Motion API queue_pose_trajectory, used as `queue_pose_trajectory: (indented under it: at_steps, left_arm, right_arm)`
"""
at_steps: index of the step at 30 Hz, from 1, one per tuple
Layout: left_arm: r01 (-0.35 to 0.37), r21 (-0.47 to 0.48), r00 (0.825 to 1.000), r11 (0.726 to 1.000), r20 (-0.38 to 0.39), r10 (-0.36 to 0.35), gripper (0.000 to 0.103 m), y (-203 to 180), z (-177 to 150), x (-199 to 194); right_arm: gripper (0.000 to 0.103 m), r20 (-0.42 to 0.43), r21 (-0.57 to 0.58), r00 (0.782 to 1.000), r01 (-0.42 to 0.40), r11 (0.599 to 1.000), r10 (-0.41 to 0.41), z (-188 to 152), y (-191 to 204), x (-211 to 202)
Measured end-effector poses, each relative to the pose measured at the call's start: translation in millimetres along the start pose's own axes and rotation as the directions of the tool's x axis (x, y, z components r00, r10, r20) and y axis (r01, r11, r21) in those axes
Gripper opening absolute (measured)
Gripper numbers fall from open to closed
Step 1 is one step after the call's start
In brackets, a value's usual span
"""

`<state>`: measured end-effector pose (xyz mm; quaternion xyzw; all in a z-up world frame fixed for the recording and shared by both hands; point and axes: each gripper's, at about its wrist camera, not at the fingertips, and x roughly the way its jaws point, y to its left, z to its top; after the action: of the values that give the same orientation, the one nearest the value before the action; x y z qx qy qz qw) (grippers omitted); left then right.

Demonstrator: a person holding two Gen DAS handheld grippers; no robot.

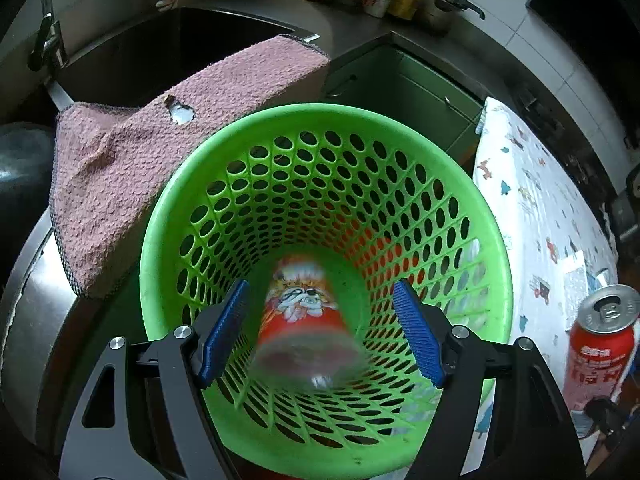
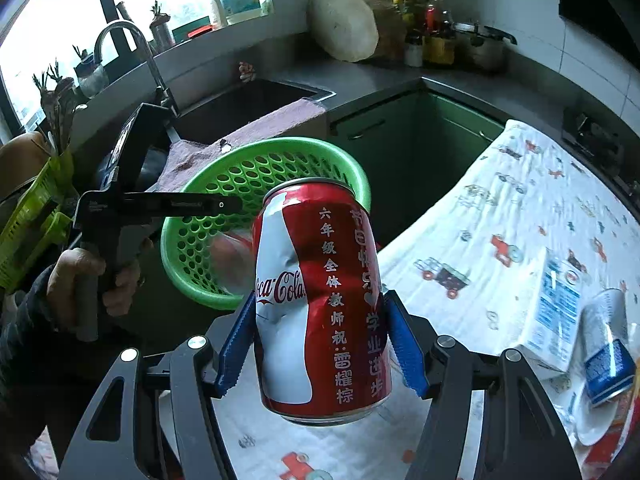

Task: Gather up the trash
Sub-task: 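Drop the red cup into the green basket with the left tool while the right tool carries the can over, then open the right tool to drop the Coca-Cola can into the green basket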

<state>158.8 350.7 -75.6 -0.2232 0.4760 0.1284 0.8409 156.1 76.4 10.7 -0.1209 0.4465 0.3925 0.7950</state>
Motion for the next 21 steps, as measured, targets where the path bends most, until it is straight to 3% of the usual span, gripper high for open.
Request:
queue_pose_trajectory:
  at_steps: [8,21]
  left_arm:
    - [0.039,-0.02,0.998,0.999,0.042,-0.038,0.074,8.1,-10.5,-24.2]
    - [-0.014,-0.004,0.992,1.0,0.125,0.014,0.076,21.6,-42.2,-66.3]
  right_arm:
    - [0.061,-0.007,-0.007,1.0,-0.018,1.0,0.018,13.1,9.4,17.9]
    - [0.061,-0.016,-0.02,1.0,-0.021,1.0,0.021,44.2,33.2,64.3]
